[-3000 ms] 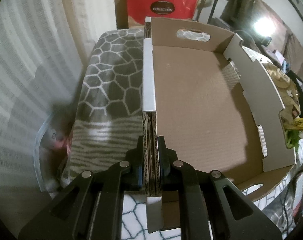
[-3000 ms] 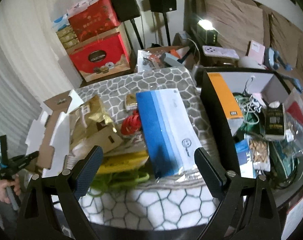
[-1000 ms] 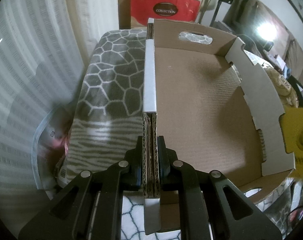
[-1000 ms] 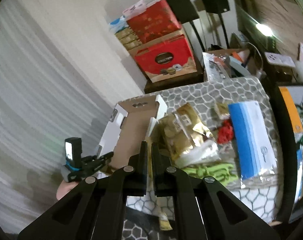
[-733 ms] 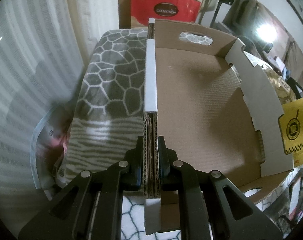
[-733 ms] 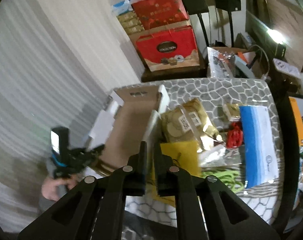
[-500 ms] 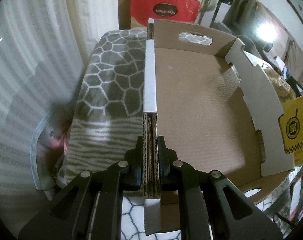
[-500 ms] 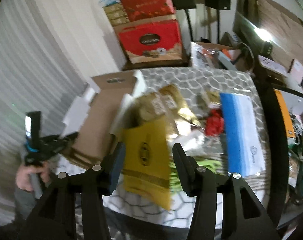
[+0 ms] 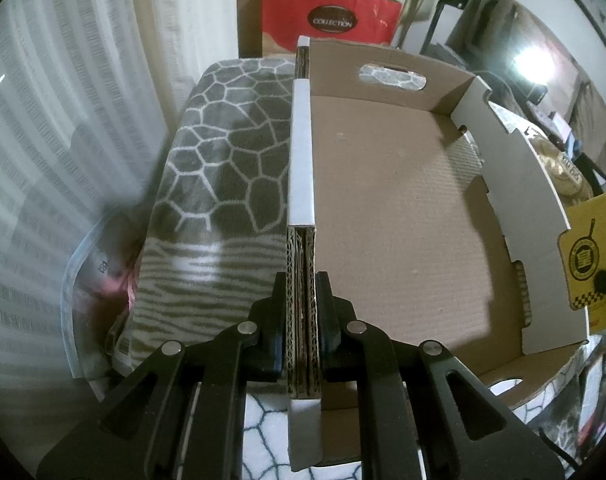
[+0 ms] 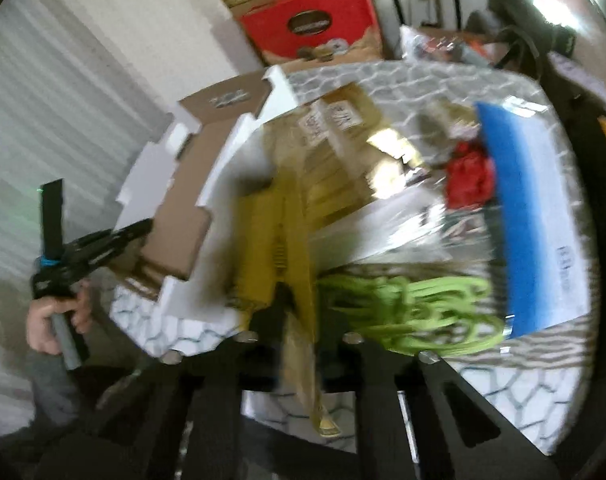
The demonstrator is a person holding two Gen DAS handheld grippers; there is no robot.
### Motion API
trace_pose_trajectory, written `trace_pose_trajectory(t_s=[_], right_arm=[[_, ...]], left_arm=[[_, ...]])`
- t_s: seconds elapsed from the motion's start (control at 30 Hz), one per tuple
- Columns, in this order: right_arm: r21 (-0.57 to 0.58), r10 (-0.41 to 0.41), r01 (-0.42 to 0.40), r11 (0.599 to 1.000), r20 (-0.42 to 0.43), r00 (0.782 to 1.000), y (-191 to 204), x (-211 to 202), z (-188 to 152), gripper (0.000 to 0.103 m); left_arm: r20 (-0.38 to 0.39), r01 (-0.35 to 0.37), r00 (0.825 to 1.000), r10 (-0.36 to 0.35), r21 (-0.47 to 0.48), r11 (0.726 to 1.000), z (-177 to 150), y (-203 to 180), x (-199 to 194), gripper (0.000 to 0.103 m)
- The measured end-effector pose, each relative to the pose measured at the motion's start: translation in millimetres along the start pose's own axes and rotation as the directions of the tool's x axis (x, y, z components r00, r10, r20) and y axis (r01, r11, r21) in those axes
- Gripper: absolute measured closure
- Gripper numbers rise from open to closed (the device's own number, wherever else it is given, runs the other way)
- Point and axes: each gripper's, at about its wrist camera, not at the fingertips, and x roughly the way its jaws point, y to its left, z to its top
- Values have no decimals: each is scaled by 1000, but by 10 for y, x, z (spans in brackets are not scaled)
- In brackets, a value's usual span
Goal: Organize objects
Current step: 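Grasp the yellow booklet with the right tool while the left tool holds the box, then place the yellow booklet into the box with the right tool and release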
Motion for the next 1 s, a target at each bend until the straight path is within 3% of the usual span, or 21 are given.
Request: trace_pose_trajectory(t_s=[0.17, 0.4, 0.83, 1.0], right_arm=[[21, 92, -93, 995, 48, 995, 15, -151, 4, 101], [34, 150, -154, 988, 90, 985, 143, -374, 216, 102], [-3, 180, -182, 983, 142, 973, 489, -503, 843, 103], [-17, 192, -192, 981, 142, 971, 714, -339, 1090, 102]], left_arm=[[0, 2, 1000, -2, -4, 1000, -1, 18, -4, 92], [1, 4, 1000, -4, -7, 1000, -2, 24, -3, 92], [2, 5, 1000, -5, -13, 1000, -2, 18, -4, 92], [3, 5, 1000, -5, -15, 1000, -3, 4, -11, 92]])
